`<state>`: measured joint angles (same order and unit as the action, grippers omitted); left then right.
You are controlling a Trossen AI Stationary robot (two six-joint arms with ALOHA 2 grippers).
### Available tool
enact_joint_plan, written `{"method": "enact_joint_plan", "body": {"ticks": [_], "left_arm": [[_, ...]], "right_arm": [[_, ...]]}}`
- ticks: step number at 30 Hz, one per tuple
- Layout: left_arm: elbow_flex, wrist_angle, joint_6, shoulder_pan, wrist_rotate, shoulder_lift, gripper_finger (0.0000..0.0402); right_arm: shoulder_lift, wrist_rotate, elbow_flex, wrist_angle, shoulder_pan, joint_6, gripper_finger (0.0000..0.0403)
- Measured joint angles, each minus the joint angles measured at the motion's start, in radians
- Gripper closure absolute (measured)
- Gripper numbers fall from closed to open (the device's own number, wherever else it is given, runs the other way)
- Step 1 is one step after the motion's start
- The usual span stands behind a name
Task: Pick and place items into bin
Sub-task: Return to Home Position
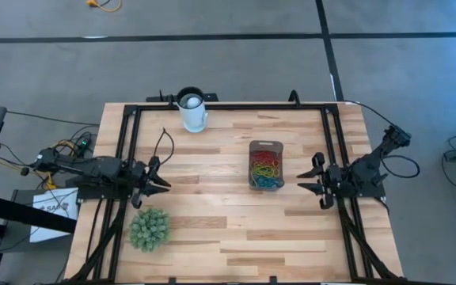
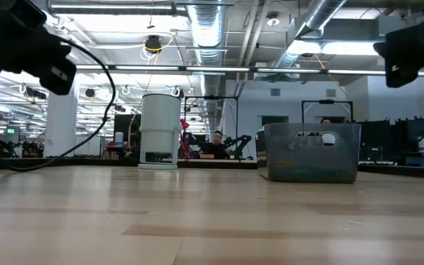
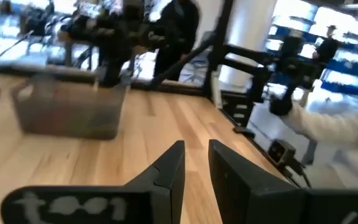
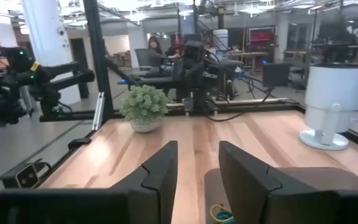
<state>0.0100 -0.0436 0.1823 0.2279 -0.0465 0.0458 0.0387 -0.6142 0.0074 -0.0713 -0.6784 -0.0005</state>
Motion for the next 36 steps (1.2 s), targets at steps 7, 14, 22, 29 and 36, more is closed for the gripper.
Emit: {"method": "enact_joint_plan", "body": {"ticks": [7,14,22,29,36], "left_arm": [[-0.001,0.011,0.132,0.0,0.056,0.022,0.034],[-0.001,0.011,0.09,0.0,0.056,0.022,0.034],[-0.002,0.011,0.091,0.0,0.056,0.022,0.034],[-0.002,0.012,0.098,0.0,0.057,0.022,0.034],[-0.003,0.012,0.097,0.0,0.057,0.022,0.034]], "right_arm": [[0.0,0.003,0.0,0.0,0.027,0.001,0.029],[0.0,0.004,0.0,0.0,0.026,0.001,0.029],[0.0,0.004,0.0,0.0,0.026,0.001,0.029],[0.0,0.004,0.0,0.0,0.026,0.001,0.029],[0.0,0.004,0.0,0.0,0.026,0.001,0.029]]}}
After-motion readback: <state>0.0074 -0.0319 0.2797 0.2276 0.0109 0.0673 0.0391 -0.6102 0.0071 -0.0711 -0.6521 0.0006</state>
